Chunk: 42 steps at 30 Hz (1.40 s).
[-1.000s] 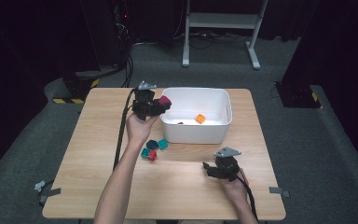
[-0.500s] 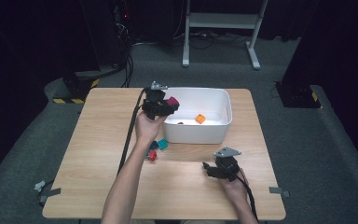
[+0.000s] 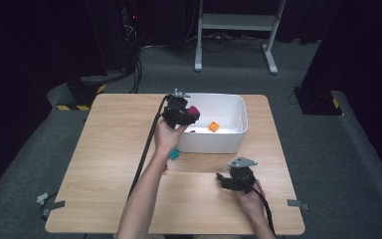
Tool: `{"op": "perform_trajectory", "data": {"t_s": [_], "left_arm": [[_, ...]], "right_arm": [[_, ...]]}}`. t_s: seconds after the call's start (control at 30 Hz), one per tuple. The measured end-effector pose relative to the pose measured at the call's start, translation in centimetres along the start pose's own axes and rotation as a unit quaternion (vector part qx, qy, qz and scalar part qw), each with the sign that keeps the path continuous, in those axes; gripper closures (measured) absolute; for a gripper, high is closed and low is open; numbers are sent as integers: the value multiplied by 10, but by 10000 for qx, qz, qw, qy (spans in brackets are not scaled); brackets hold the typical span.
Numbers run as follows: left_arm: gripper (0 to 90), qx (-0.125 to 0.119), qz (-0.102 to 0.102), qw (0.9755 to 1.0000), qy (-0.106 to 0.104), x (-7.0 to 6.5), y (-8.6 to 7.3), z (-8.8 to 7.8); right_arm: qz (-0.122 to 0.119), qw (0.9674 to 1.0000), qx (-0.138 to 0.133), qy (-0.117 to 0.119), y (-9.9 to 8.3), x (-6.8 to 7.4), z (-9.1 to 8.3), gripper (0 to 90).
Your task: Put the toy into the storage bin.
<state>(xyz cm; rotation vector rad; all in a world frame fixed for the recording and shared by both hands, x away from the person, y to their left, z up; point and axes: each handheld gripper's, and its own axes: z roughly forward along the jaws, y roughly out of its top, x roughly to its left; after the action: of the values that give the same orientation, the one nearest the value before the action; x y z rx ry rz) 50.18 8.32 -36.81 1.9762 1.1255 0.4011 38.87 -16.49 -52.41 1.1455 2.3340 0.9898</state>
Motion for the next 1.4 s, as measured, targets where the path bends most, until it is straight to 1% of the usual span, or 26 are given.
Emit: {"op": "perform_trajectory", "data": {"t_s": [0.07,0.17,0.2,0.3,0.47,0.53,0.63,0.7,0.8,0.97,1.17,1.33,1.4], "left_arm": [[506,16,6,10000,17,0,0,1],[459,55,26,9999,113,0,-2,1],[449,64,29,9999,109,0,-2,1],[438,64,93,9998,133,-1,-2,-3],[422,-3,132,9998,118,-1,-1,-12],[415,9,192,9997,180,-1,-2,-17],[412,-79,164,9996,216,0,-5,-25],[412,-63,184,9994,290,3,-7,-28],[411,-95,145,9992,350,8,-11,-35],[410,-228,41,9990,390,17,-20,-48],[411,-321,-69,9984,462,27,-33,-62],[411,-367,-141,9979,523,33,-44,-71],[410,-378,-126,9977,549,34,-49,-76]], "right_arm": [[1,10000,-1,1,0,0,0,317],[-3,10000,2,-1,0,0,0,316],[-2,10000,2,0,0,0,0,316],[-4,10000,2,1,0,0,0,316],[-4,10000,1,2,0,0,0,315],[-2,10000,3,3,0,0,0,315],[-4,10000,1,2,0,0,0,315],[-6,10000,0,2,0,0,0,315],[-5,10000,0,2,0,0,0,316],[-3,10000,0,2,0,0,0,315],[1,10000,-1,7,0,0,0,315],[0,10000,0,6,0,0,0,315],[0,10000,-1,6,0,0,0,315]]}}
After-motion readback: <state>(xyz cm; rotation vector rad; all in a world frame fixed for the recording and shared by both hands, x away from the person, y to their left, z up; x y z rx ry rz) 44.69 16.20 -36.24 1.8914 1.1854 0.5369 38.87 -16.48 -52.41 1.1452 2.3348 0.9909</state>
